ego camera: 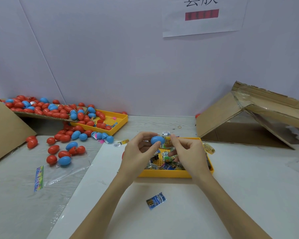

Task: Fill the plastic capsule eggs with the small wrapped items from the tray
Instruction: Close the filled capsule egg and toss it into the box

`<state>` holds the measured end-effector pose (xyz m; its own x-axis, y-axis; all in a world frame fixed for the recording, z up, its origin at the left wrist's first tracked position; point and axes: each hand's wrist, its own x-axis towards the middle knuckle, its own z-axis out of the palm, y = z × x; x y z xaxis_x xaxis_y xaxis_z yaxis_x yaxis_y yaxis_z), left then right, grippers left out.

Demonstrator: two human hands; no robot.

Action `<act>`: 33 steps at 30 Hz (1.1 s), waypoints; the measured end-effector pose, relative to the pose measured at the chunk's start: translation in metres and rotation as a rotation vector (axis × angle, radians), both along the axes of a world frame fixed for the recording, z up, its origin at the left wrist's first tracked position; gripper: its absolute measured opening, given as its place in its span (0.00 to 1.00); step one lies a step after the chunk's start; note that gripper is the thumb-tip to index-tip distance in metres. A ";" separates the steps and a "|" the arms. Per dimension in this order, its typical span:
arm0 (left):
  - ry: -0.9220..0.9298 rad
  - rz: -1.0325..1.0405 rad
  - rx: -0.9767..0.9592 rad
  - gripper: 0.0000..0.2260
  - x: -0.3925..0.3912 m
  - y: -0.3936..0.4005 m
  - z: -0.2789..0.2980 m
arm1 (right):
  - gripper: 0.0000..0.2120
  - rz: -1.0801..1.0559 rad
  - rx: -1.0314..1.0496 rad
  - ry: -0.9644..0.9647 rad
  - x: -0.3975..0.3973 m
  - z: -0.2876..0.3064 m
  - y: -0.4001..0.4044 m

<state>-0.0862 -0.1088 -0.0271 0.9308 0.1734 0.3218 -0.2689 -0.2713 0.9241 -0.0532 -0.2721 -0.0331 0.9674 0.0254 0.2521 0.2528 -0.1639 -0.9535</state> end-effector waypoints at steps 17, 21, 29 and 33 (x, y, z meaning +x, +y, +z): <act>-0.039 -0.090 -0.068 0.13 -0.001 0.002 0.000 | 0.10 0.159 0.285 0.137 -0.002 0.007 -0.001; -0.032 -0.115 -0.044 0.13 -0.001 0.003 0.001 | 0.07 0.161 0.326 0.150 -0.003 0.007 0.001; -0.024 -0.083 -0.010 0.13 0.000 0.003 0.000 | 0.08 0.169 0.409 0.216 -0.003 0.007 0.001; -0.039 -0.105 0.002 0.13 0.000 0.002 0.000 | 0.10 0.196 0.418 0.245 -0.005 0.009 0.000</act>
<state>-0.0865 -0.1066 -0.0275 0.9304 0.0750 0.3587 -0.3320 -0.2418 0.9117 -0.0578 -0.2721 -0.0245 0.9864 0.1577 0.0461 0.0016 0.2711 -0.9625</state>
